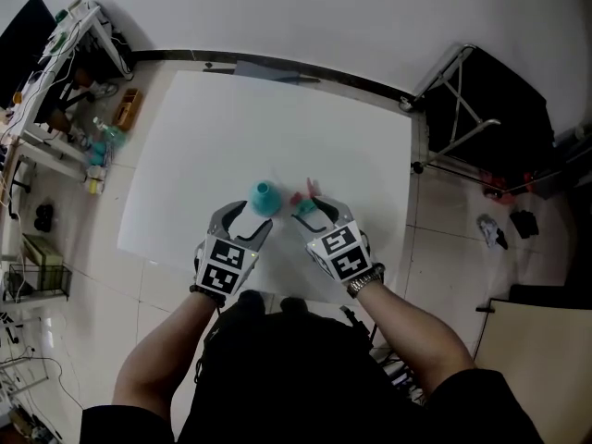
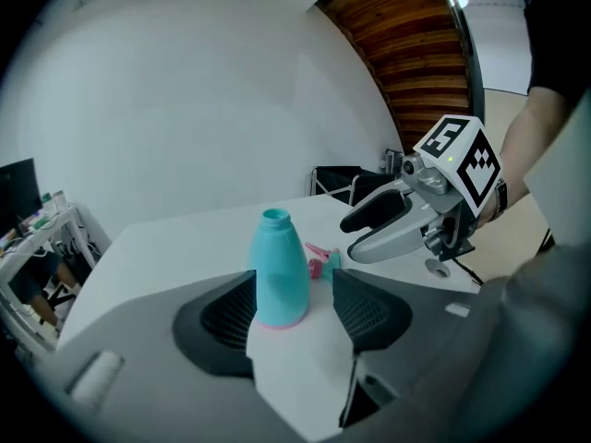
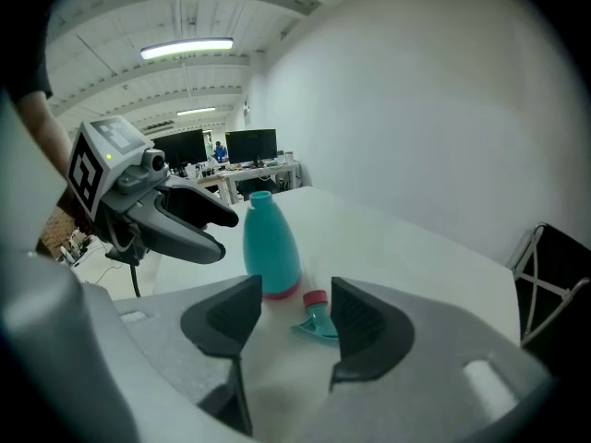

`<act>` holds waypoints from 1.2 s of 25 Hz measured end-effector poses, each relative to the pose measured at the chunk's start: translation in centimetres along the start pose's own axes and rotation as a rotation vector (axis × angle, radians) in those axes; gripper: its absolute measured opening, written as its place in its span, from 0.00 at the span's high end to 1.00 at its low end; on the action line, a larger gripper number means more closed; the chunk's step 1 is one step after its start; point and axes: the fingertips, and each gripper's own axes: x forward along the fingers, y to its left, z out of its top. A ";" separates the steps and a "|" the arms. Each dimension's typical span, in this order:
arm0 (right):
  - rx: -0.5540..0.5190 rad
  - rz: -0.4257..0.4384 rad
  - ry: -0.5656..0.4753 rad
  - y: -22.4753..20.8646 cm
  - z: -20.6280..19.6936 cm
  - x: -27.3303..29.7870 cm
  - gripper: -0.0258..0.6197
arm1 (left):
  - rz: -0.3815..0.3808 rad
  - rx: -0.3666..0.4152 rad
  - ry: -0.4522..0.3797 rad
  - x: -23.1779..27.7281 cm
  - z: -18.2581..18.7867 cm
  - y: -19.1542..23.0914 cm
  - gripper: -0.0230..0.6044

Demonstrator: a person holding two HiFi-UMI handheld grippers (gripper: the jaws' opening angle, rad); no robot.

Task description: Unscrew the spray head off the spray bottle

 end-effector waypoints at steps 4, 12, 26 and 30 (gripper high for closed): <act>0.015 0.010 -0.038 1.4 1.4 -1.5 0.73 | -0.002 -0.024 -0.043 -1.5 1.5 -0.6 0.62; 0.000 -0.005 -0.075 3.7 3.5 -3.1 0.97 | -0.036 -0.066 -0.090 -2.6 2.9 -2.5 0.94; 0.005 0.031 -0.088 5.3 4.4 -3.5 0.97 | -0.058 -0.055 -0.104 -2.8 3.9 -3.5 0.94; 0.005 0.029 -0.084 5.2 4.3 -3.5 0.97 | -0.054 -0.056 -0.099 -2.8 3.8 -3.5 0.94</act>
